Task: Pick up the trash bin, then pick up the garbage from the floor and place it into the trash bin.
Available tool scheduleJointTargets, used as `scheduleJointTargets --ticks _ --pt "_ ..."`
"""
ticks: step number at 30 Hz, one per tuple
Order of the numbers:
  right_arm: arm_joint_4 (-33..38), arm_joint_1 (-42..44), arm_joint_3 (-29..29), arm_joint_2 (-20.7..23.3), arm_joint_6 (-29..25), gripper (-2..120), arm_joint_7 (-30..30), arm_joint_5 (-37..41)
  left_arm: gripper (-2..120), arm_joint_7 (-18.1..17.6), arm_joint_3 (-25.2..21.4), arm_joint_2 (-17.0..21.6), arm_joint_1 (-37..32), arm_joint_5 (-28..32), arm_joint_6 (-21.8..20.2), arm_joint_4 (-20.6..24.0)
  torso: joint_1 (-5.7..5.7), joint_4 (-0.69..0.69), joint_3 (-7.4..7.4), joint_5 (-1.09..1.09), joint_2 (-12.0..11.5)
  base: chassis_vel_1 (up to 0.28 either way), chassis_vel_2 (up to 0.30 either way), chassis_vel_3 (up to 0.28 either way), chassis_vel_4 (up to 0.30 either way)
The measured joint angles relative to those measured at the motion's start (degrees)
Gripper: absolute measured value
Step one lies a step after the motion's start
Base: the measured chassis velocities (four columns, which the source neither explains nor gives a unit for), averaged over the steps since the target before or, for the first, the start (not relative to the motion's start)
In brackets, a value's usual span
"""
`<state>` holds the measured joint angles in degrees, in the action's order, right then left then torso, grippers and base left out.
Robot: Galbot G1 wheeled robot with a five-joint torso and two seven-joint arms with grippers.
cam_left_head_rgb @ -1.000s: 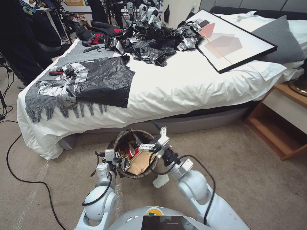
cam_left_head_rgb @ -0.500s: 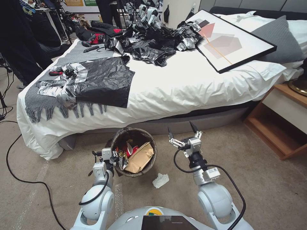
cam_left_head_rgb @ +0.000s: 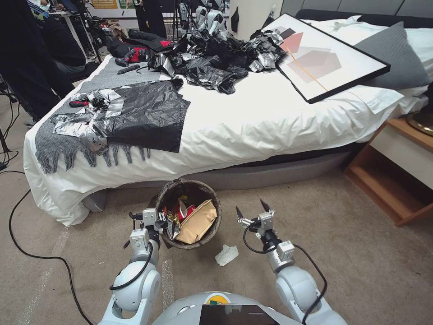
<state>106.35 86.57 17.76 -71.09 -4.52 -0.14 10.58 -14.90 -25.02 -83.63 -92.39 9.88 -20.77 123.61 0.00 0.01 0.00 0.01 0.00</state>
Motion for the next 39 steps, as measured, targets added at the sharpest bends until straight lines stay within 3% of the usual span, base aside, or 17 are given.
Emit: scheduleJointTargets --ticks 7,12,19,39 --pt "-9.26 -5.63 -3.51 2.5 4.56 100 -4.11 3.45 4 -0.02 0.37 -0.05 -0.02 -0.26 -0.03 -0.11 0.0 -0.01 0.0 -0.01 0.0 0.0 0.0 0.0 0.0" --pt "-15.47 -8.92 -5.06 1.72 8.46 100 -5.8 3.81 4 -0.04 0.58 -0.11 -0.03 -0.55 -0.03 -0.44 0.0 0.0 0.0 -0.01 0.0 0.0 0.0 0.0 0.0" --pt "-20.61 -9.5 -6.29 1.38 9.99 100 -7.84 3.63 4 -0.04 0.63 -0.17 0.06 -0.65 -0.02 -0.57 0.0 -0.01 0.0 -0.01 0.0 0.0 0.0 0.0 0.0" --pt "-28.8 -9.24 -8.05 0.48 8.29 100 -16.63 -3.95 4 0.02 0.96 -0.77 0.01 -1.39 0.0 -0.8 0.0 -0.01 0.0 -0.01 0.0 0.0 0.0 0.0 0.0"
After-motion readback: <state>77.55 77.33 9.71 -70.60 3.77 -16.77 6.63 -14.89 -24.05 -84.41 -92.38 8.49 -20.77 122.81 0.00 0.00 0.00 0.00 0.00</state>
